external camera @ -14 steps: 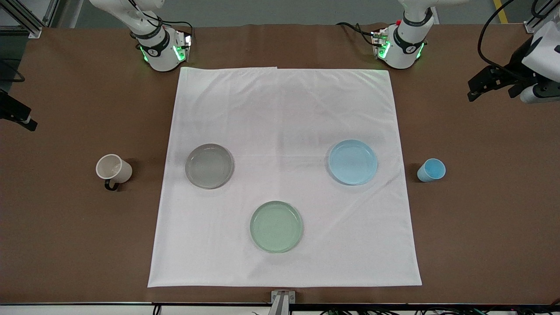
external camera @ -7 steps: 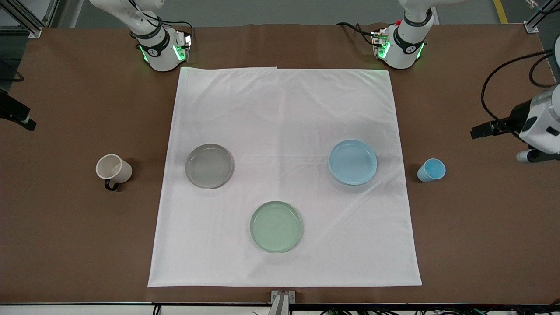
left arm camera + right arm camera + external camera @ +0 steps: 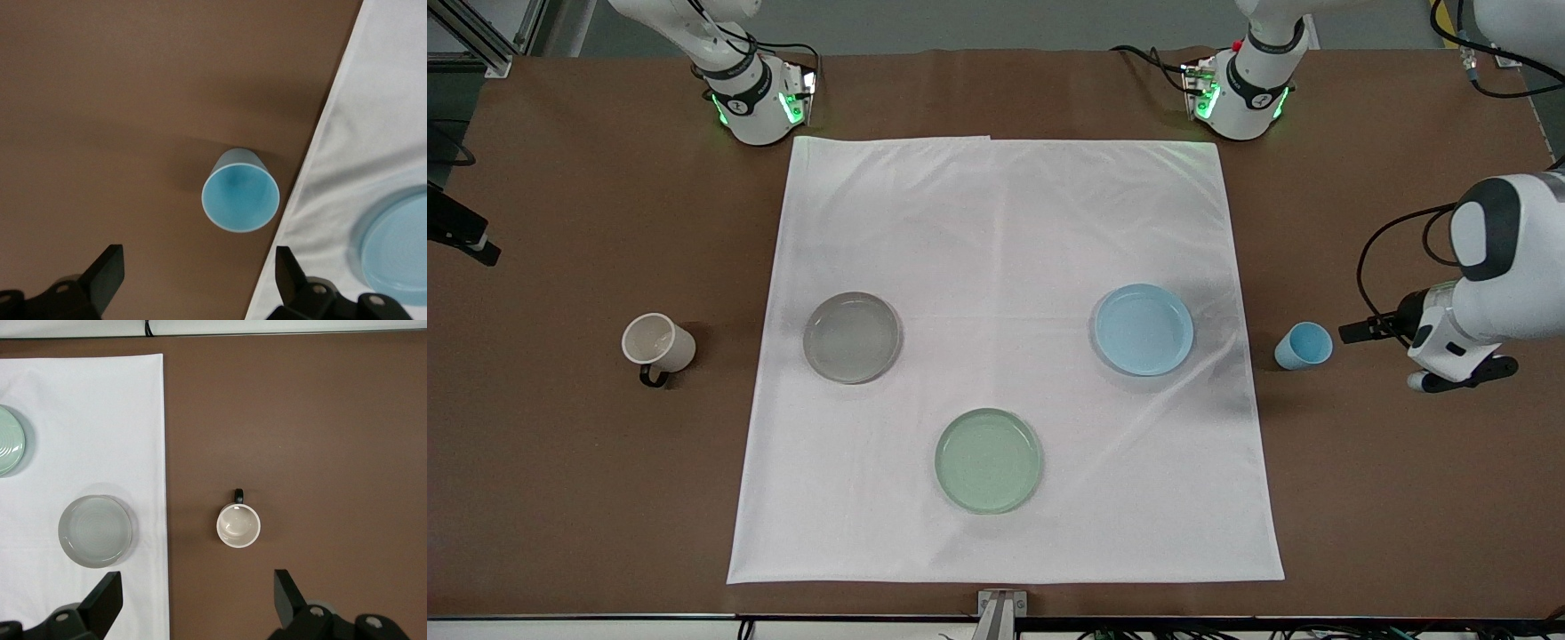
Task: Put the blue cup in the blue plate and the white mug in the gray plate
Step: 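Reach the left gripper down toward the light blue cup, then grasp the blue cup with the left gripper while the right gripper reaches the mug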
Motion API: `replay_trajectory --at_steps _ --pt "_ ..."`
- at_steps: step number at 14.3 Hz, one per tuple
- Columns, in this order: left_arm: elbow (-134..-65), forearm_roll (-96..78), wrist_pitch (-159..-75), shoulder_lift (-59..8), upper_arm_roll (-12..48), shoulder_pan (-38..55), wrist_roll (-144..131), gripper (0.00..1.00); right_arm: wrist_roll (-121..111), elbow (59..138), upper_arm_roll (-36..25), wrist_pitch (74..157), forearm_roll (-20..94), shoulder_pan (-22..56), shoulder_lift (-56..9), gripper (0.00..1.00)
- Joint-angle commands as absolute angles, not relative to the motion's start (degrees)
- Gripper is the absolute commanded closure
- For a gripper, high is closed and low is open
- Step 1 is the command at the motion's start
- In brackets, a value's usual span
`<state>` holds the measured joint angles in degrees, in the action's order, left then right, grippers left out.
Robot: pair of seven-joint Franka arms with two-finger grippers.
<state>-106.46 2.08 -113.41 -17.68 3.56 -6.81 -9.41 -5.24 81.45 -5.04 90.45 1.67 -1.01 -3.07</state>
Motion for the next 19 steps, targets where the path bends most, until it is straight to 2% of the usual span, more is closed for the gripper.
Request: replay_trajectory --at_steps 1,3,11,13,14,16,17,19 --pt "-111.7 2.7 -120.6 -18.1 3.9 -6.9 -9.8 0.02 -5.1 80.9 -4.9 89.9 1.1 -1.2 -3.1 0.0" --pt "-111.9 2.4 -122.6 -20.6 3.9 -7.0 -9.8 0.17 -5.1 80.9 -4.9 89.9 1.1 -1.2 -3.1 0.0" --pt "-114.1 2.4 -129.1 -24.6 3.9 -7.0 -9.8 0.43 -5.2 80.9 -4.8 90.3 1.3 -0.9 -4.6 0.0" --pt "-114.3 2.4 -129.1 -24.7 3.9 -6.9 -9.8 0.57 -5.3 80.9 -4.8 90.4 1.4 -1.0 -6.5 0.0" --pt "-114.3 2.4 -129.1 -24.7 4.0 -6.9 -9.8 0.71 -5.3 81.0 -4.8 90.6 1.1 -0.9 -6.9 0.0" --pt "-114.3 2.4 -129.1 -24.5 4.3 -6.8 -9.8 0.89 -5.4 81.3 -4.9 91.3 0.8 -1.2 -10.3 0.0" --pt "-114.3 2.4 -129.1 -24.2 4.5 -6.8 -9.8 0.96 -5.4 81.8 -4.9 91.2 -0.8 -0.9 -12.2 0.0" --pt "-114.4 2.3 -128.4 -22.6 5.1 -6.9 -9.8 1.0 -5.4 83.1 -4.8 92.6 -4.3 -0.7 -15.9 0.0"
